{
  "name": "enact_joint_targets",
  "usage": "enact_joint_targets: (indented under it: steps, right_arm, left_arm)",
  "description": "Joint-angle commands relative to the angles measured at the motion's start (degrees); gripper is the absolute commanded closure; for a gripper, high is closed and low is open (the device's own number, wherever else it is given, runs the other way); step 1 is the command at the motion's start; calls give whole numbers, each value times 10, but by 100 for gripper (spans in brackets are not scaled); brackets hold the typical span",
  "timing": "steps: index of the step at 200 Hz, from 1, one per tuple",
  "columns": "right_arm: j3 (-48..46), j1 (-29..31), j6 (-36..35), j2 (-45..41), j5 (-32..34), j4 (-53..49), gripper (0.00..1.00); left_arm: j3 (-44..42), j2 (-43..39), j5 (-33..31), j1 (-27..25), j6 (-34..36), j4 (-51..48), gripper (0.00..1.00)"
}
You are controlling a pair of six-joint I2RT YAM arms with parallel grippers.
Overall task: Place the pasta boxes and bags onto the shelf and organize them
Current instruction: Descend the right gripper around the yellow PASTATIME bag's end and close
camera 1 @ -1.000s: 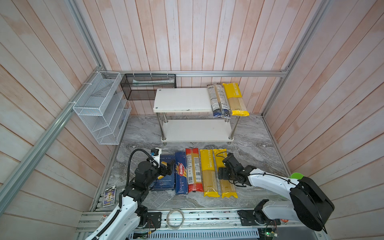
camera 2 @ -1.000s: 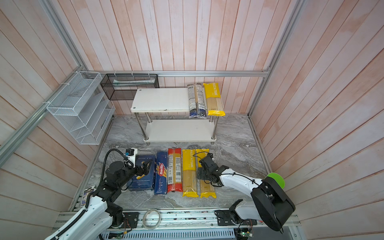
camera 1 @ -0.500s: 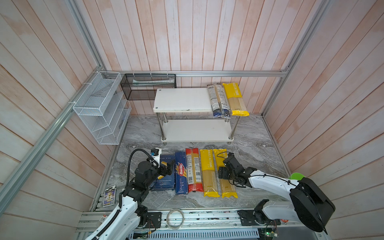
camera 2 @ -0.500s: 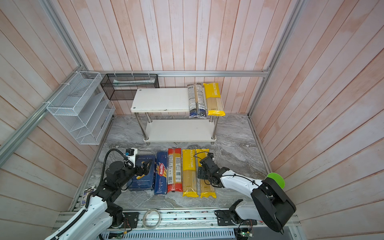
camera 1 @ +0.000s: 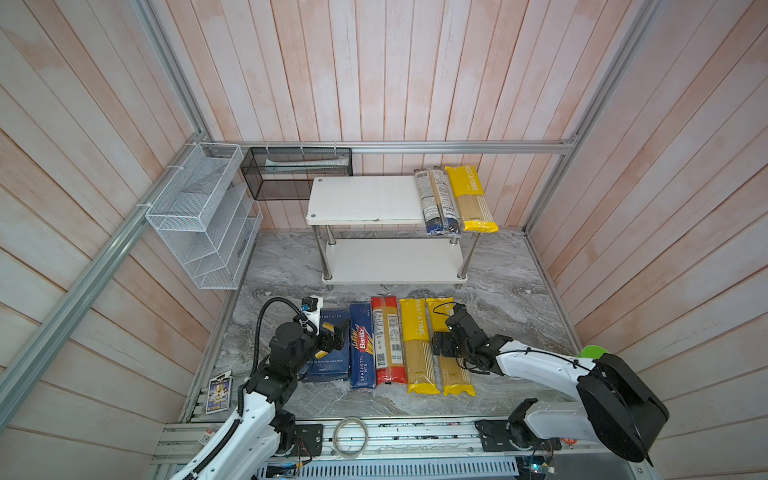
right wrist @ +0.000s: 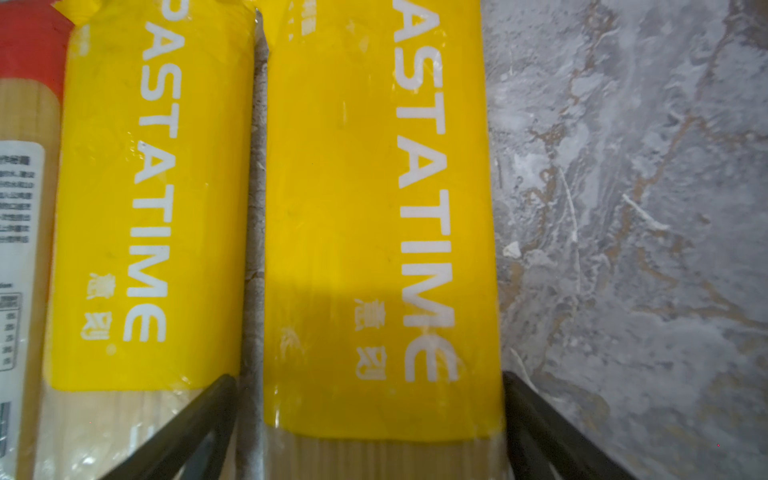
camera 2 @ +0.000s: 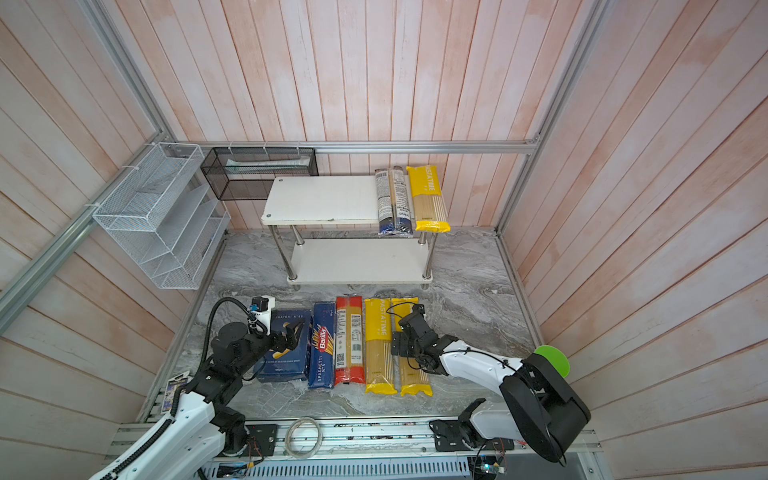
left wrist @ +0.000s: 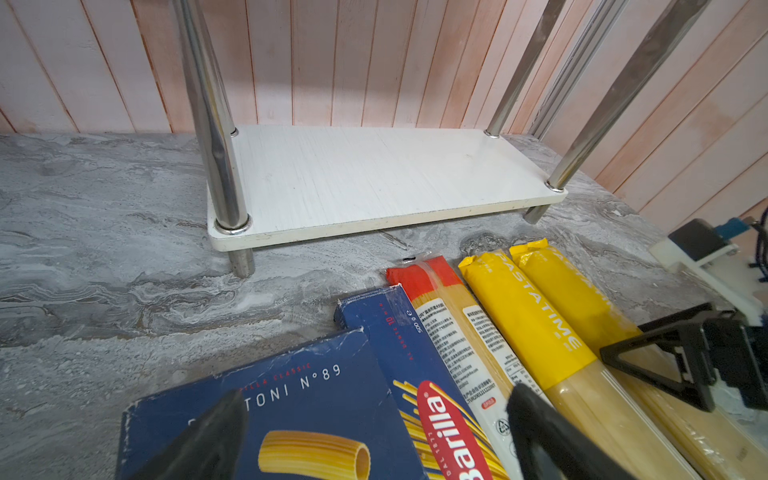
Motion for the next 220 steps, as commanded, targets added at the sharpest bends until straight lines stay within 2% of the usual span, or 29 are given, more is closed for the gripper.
enact_joint_targets:
  steps: [1,40,129,173,182,212,220]
  right_arm:
    - [-6,7,10,46,-20,-78,2]
    - [0,8,7,70,-9,-94,4]
    - [-17,11,9,64,-30,-57,23]
    - [-36,11,23,26,-15,-51,37]
    - [-36,11,23,21,-12,-52,42]
    - [-35,11,25,9,-6,-56,44]
    - [-35,11,27,4,-5,-56,52]
  left_arm:
    - [8,-2,1,-2,7,5,0]
    - [9,3,1,-2,6,5,0]
    - [8,-2,2,-2,6,4,0]
    - [7,-2,2,-2,7,3,0]
    - [8,-2,2,-1,7,4,0]
    - [7,-2,2,-2,6,4,0]
    - [7,-2,2,-2,7,4,0]
